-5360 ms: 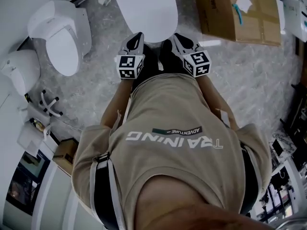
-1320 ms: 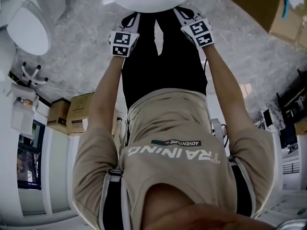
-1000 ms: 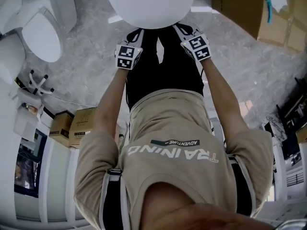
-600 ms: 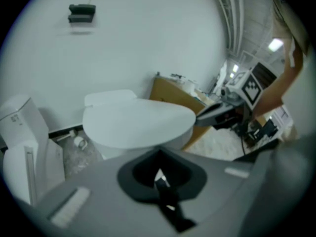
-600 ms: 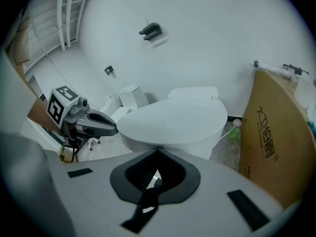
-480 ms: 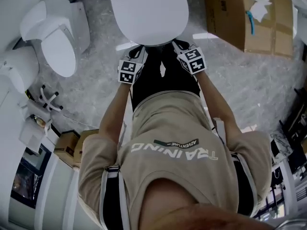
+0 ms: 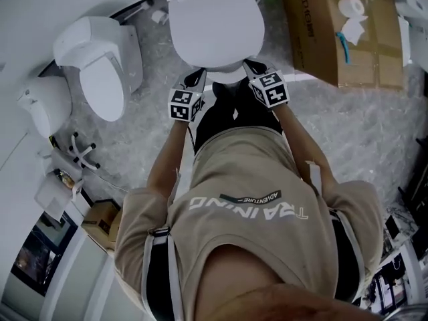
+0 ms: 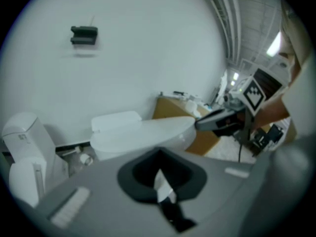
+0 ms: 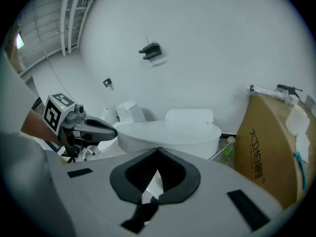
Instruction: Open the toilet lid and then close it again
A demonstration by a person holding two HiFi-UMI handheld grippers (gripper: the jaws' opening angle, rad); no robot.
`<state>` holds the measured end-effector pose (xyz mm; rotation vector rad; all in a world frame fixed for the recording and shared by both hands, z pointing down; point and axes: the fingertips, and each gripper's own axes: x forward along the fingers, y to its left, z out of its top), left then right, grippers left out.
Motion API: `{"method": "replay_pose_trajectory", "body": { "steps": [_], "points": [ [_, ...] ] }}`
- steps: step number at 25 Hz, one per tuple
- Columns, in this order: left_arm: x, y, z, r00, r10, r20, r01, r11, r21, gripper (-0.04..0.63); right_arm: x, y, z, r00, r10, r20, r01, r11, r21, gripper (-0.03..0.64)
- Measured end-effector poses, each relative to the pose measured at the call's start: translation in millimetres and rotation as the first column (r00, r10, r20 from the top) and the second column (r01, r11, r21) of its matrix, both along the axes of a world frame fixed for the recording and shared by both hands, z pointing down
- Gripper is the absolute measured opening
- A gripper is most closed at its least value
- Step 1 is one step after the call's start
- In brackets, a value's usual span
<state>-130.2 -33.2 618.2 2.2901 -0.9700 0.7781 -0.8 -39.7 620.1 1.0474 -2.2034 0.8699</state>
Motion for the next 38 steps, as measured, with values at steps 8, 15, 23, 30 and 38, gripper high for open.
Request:
{"method": "replay_pose_trajectory", "body": {
  "steps": [8, 15, 23, 30, 38],
  "points": [
    [-2, -45, -38, 0.999, -0.032, -0.007, 0.033, 0.997, 0.066, 0.005, -1, -46, -39, 1.000, -0.012, 0.016, 0.011, 0.999, 0.053, 0.009],
    [-9, -73, -61, 0.998, -0.056, 0.006, 0.056, 0.996, 0.068, 0.005, -8, -73, -63, 1.000, -0.022, 0.008, 0.021, 0.996, 0.089, 0.009],
    [-11, -108, -84, 0.996, -0.088, -0.004, 0.088, 0.992, 0.094, 0.005, -12, -108, -87, 0.997, -0.071, 0.005, 0.070, 0.988, 0.136, 0.009],
    [-14, -141, -105, 0.994, -0.112, 0.003, 0.110, 0.985, 0.134, 0.005, -15, -140, -108, 0.996, -0.089, 0.015, 0.084, 0.979, 0.183, 0.009],
    [-19, -186, -129, 0.995, -0.095, -0.037, 0.099, 0.981, 0.167, 0.005, -20, -186, -132, 0.996, -0.088, -0.024, 0.091, 0.968, 0.235, 0.009]
  ]
}}
